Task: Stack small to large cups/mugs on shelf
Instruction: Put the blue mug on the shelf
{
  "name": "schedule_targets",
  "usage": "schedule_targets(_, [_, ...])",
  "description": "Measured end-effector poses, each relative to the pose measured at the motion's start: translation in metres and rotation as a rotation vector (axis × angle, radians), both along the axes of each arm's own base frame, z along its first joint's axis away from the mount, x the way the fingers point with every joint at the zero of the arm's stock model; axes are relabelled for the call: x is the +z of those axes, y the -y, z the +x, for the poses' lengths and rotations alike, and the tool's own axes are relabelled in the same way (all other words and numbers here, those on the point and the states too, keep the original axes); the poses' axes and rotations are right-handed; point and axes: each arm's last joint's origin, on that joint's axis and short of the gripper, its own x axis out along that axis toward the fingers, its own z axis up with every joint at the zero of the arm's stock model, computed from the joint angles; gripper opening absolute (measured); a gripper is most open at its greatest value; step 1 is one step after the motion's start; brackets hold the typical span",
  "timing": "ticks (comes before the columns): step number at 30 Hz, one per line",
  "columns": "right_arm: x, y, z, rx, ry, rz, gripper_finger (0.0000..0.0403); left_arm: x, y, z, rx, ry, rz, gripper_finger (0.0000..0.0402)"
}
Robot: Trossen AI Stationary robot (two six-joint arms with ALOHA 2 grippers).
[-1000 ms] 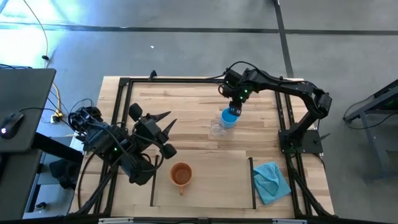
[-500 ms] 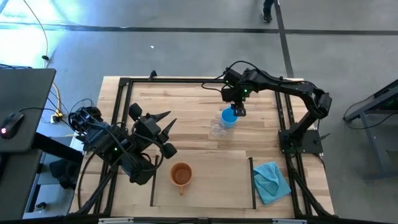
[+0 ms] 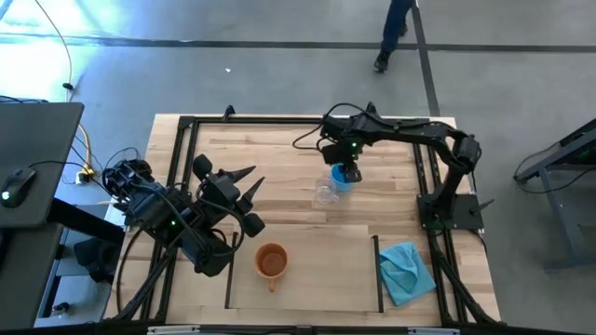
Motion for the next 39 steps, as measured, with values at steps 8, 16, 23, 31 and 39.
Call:
schedule_targets(8, [-0.014, -0.002, 0.008, -0.018, -0.044, -0.025, 0.0165, 0.000, 0.000, 0.000, 0.000, 0.000, 0.000, 0.0124])
schedule_targets(16, [-0.001, 0.000, 0.009, -0.057, -0.027, -0.026, 0.0165, 0.000, 0.000, 0.000, -0.003, -0.012, 0.008, 0.0124])
schedule_targets(23, [0.002, -0.001, 0.007, -0.050, -0.049, -0.013, 0.0164, 0.000, 0.000, 0.000, -0.004, -0.013, 0.008, 0.0124])
schedule_targets(31, [0.001, -0.002, 0.000, -0.027, -0.114, 0.008, 0.0164, 0.000, 0.000, 0.000, -0.013, -0.024, -0.005, 0.0124])
schedule_targets(39, [0.001, -0.002, 0.001, -0.026, -0.097, 0.006, 0.0164, 0.000, 0.000, 0.000, -0.013, -0.024, -0.005, 0.0124])
